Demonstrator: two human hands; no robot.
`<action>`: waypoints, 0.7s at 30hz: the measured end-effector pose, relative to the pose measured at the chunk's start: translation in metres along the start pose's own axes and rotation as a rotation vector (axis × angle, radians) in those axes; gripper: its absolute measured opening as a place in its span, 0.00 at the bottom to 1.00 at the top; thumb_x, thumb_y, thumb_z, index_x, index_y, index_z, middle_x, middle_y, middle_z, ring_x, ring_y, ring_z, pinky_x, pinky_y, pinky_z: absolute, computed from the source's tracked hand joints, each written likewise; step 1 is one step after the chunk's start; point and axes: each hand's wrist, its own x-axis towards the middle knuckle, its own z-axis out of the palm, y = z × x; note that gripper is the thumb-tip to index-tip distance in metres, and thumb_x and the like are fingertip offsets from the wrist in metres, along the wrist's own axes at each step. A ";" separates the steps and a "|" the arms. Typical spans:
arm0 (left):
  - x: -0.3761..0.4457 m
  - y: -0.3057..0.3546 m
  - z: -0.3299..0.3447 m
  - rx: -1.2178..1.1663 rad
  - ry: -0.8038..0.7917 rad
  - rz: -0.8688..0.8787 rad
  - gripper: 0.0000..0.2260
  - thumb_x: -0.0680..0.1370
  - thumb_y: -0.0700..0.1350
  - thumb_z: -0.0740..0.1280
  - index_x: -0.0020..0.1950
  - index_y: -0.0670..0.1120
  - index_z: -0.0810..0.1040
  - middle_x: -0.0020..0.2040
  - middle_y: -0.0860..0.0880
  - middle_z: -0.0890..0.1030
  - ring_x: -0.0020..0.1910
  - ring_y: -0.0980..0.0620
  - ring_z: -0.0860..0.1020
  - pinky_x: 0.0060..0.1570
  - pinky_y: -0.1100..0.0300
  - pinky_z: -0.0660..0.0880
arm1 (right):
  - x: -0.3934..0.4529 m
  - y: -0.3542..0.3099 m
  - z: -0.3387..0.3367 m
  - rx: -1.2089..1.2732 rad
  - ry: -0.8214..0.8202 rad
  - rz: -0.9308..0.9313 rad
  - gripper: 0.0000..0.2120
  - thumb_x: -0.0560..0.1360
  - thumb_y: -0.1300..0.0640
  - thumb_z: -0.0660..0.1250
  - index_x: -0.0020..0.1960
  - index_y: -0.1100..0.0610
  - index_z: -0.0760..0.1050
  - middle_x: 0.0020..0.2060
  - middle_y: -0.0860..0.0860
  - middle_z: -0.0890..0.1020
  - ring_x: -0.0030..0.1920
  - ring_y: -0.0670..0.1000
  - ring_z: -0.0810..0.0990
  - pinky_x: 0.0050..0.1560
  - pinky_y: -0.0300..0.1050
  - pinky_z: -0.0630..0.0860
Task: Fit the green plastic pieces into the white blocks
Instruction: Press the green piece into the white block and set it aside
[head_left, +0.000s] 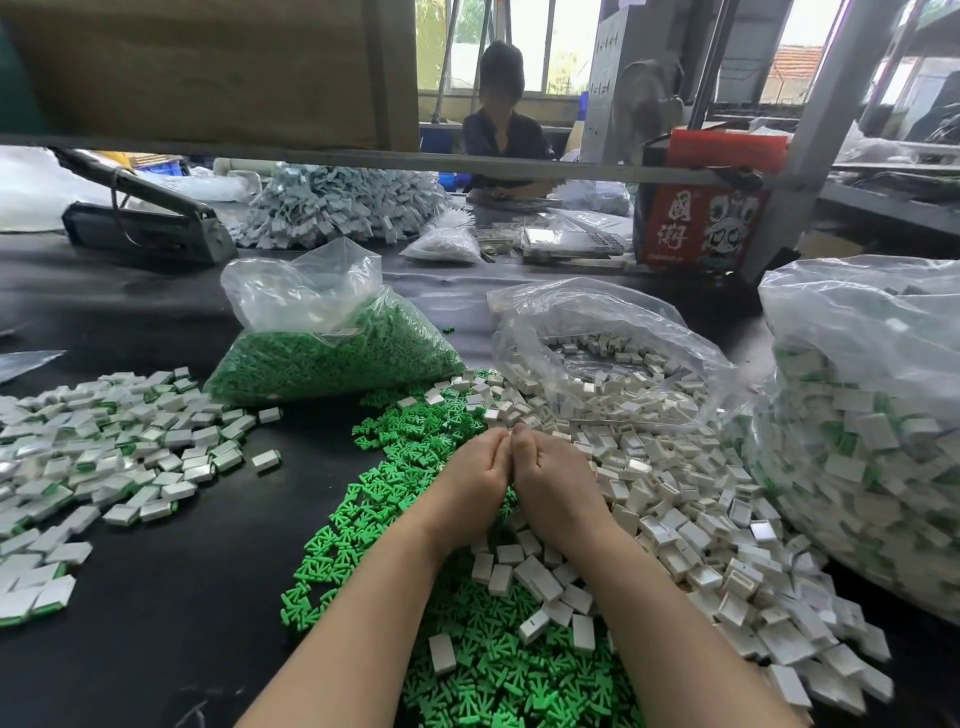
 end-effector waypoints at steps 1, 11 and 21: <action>0.000 0.001 0.000 0.004 0.001 0.002 0.11 0.85 0.45 0.54 0.54 0.48 0.76 0.51 0.50 0.81 0.53 0.54 0.79 0.56 0.62 0.74 | 0.000 0.000 0.000 -0.003 -0.001 0.000 0.22 0.84 0.50 0.48 0.33 0.48 0.67 0.32 0.45 0.75 0.36 0.47 0.74 0.36 0.46 0.65; -0.005 0.000 -0.008 -0.225 -0.069 -0.037 0.11 0.84 0.45 0.56 0.48 0.46 0.76 0.38 0.59 0.79 0.37 0.61 0.77 0.39 0.69 0.73 | 0.002 0.000 -0.008 0.334 -0.076 0.127 0.23 0.85 0.53 0.50 0.38 0.58 0.75 0.32 0.51 0.77 0.34 0.50 0.74 0.38 0.47 0.70; -0.007 0.002 -0.007 -0.349 -0.062 -0.058 0.13 0.84 0.45 0.56 0.42 0.46 0.73 0.29 0.59 0.72 0.28 0.63 0.68 0.29 0.71 0.67 | 0.001 -0.002 -0.005 0.354 0.040 0.101 0.22 0.84 0.54 0.52 0.34 0.58 0.70 0.27 0.50 0.71 0.30 0.48 0.68 0.35 0.47 0.65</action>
